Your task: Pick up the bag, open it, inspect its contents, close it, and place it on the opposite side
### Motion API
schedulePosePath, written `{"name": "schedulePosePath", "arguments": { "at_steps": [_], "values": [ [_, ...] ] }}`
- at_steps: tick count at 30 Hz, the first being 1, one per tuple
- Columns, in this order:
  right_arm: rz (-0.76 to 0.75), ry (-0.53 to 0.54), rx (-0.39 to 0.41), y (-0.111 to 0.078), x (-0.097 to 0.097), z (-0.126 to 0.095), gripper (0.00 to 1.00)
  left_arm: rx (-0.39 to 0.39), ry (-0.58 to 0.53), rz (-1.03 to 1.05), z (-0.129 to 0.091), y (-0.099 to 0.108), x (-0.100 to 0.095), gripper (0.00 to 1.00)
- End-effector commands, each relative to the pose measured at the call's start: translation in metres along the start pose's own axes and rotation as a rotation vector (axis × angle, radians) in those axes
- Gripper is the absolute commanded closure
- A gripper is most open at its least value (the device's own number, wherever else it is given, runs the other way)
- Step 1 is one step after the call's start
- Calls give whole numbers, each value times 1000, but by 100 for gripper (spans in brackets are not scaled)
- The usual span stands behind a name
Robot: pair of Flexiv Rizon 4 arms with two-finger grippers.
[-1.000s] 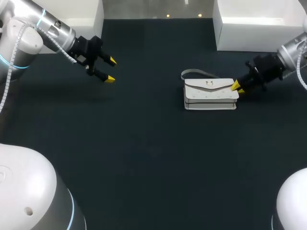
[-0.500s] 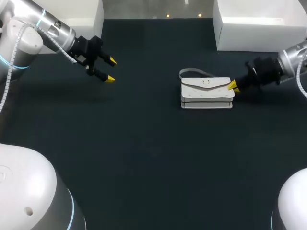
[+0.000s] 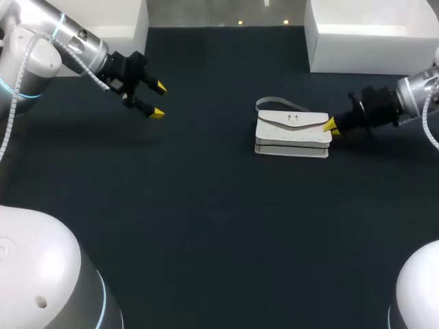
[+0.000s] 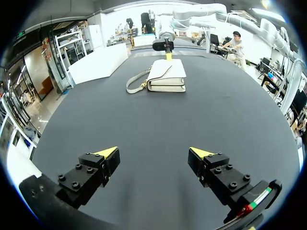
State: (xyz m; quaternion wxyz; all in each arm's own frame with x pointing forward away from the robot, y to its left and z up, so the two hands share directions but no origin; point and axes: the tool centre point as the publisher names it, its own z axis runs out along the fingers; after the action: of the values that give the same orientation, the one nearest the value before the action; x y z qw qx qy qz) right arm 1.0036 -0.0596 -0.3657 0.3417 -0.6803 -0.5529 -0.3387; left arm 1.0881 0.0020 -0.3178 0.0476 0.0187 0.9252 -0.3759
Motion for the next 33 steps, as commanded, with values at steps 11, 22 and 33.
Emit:
{"name": "schedulePosePath", "arguments": {
  "at_steps": [11,22,33],
  "values": [
    [-91,28,30,-8,48,62,100,3,-1,1,1,1,0,0],
    [-101,58,16,-7,65,94,100,3,-1,1,1,1,0,0],
    [-120,109,53,12,83,122,100,3,-1,1,1,1,0,0]
  ]
}}
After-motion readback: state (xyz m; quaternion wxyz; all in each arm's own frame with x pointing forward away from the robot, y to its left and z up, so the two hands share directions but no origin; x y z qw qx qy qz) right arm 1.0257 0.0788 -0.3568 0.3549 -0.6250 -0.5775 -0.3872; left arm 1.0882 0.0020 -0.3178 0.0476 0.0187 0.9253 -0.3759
